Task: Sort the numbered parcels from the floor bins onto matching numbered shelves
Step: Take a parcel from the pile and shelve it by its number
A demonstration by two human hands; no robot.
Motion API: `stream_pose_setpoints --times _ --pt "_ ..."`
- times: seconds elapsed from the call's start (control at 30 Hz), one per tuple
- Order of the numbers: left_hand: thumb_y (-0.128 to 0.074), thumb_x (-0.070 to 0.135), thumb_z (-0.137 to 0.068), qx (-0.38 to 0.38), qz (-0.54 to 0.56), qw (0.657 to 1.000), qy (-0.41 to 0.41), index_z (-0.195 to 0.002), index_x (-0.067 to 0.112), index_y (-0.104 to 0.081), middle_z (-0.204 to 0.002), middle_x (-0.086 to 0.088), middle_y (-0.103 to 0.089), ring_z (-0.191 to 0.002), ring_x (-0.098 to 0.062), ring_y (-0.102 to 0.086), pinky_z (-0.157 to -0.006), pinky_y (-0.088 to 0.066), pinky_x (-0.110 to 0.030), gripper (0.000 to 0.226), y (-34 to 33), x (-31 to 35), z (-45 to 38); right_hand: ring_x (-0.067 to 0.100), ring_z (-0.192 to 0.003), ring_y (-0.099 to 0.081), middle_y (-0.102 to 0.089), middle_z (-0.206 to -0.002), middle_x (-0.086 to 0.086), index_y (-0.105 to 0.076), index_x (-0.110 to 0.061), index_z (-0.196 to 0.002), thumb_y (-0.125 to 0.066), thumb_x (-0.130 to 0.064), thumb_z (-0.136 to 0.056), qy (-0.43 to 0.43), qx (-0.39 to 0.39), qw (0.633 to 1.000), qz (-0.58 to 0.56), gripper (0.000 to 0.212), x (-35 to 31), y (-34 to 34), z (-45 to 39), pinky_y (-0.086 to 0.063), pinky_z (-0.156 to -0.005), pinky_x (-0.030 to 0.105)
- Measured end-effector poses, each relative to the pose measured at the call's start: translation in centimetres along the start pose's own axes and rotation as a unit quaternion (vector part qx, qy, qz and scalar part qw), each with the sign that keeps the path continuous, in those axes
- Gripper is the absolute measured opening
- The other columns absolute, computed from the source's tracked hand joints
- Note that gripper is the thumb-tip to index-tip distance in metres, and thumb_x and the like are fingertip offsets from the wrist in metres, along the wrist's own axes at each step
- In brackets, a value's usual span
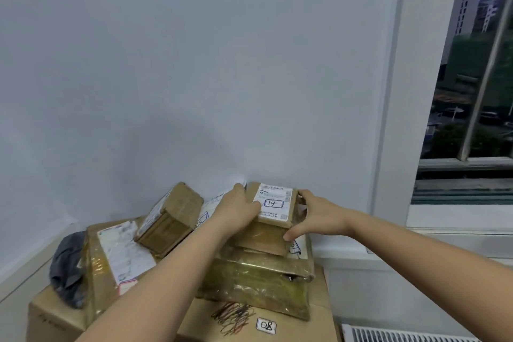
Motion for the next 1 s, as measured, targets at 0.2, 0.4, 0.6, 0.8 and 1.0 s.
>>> stream_pose_setpoints --times 0.2,0.4,0.6,0.8,1.0 --pt "-0.053 0.023 -0.094 0.068 0.124 0.988 -0.059 -0.11 0.016 -0.036 -0.11 0.0 -0.054 -0.085 -0.01 -0.052 -0.061 -0.038 -0.022 0.025 2.9 0.9 2.2 0.013 -0.115 -0.059 -0.04 -0.138 -0.023 -0.018 -0.045 -0.137 -0.089 -0.025 -0.055 0.109 0.042 0.993 -0.037 0.11 -3.8 1.9 1.7 -0.051 -0.096 0.035" --pt "-0.056 0.031 -0.094 0.109 0.186 0.974 -0.076 -0.111 0.02 -0.033 -0.101 0.011 -0.051 -0.08 -0.007 -0.053 -0.069 -0.049 -0.033 0.03 6.0 -0.2 7.4 0.007 -0.113 -0.058 -0.034 -0.143 -0.031 -0.008 -0.044 -0.145 -0.085 -0.027 -0.065 0.211 0.081 0.974 0.036 0.112 -8.4 1.7 6.6 -0.05 -0.092 0.024" --pt "-0.057 0.03 -0.093 0.128 0.207 0.968 -0.062 -0.101 0.016 -0.036 -0.098 0.003 -0.057 -0.089 -0.016 -0.057 -0.065 -0.041 -0.027 0.026 8.4 -3.4 14.1 0.003 -0.113 -0.058 -0.035 -0.143 -0.033 -0.003 -0.047 -0.145 -0.084 -0.043 -0.063 0.271 0.078 0.954 0.098 0.116 -13.0 -2.1 11.3 -0.049 -0.099 0.033" --pt "-0.057 0.028 -0.095 0.138 0.233 0.963 -0.016 -0.104 0.019 -0.039 -0.1 0.009 -0.055 -0.092 -0.01 -0.058 -0.07 -0.044 -0.023 0.022 10.4 -9.0 22.8 -0.015 -0.104 -0.053 -0.049 -0.141 -0.016 0.0 -0.041 -0.149 -0.085 -0.04 -0.063 0.323 0.039 0.938 0.122 0.121 -17.5 -8.8 15.8 -0.045 -0.098 0.022" --pt "-0.061 0.037 -0.084 0.208 0.261 0.939 0.08 -0.095 0.022 -0.037 -0.093 0.002 -0.056 -0.086 -0.018 -0.055 -0.074 -0.044 -0.029 0.03 11.9 -17.6 34.7 -0.011 -0.114 -0.053 -0.043 -0.145 -0.018 0.015 -0.039 -0.151 -0.084 -0.038 -0.065 0.375 -0.083 0.919 0.091 0.131 -22.4 -19.9 20.7 -0.044 -0.099 0.018"
Point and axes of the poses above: each hand's wrist, its own z-axis away from the middle knuckle, its own y-axis out of the back of the hand, x = y × z, the point moved 10 cm from there along -z, towards the middle knuckle
